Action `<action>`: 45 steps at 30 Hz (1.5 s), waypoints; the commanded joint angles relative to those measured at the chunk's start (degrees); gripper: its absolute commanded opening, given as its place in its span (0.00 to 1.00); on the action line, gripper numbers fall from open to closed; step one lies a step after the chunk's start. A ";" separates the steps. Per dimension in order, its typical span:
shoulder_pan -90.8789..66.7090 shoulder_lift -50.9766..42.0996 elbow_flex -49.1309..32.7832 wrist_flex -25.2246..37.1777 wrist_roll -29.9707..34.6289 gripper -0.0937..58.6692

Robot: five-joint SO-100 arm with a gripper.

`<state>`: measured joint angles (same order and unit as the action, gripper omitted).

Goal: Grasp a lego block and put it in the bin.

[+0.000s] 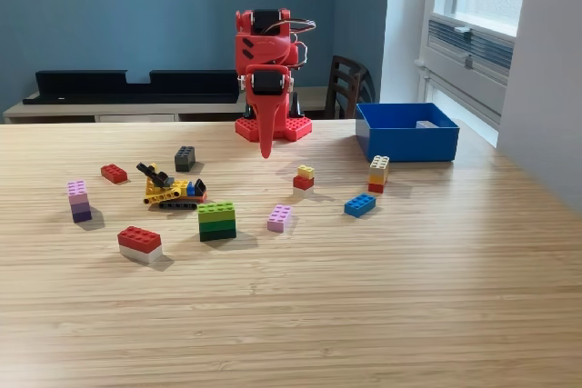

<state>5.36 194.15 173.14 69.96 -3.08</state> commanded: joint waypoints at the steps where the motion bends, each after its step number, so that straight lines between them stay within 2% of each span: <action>1: -0.88 -0.26 -0.18 0.88 -1.32 0.00; 32: -1.14 -0.26 -0.35 0.88 -0.09 0.00; 45: -1.58 -0.44 -7.38 0.88 -1.14 0.00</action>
<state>4.22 194.15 170.86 70.14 -3.96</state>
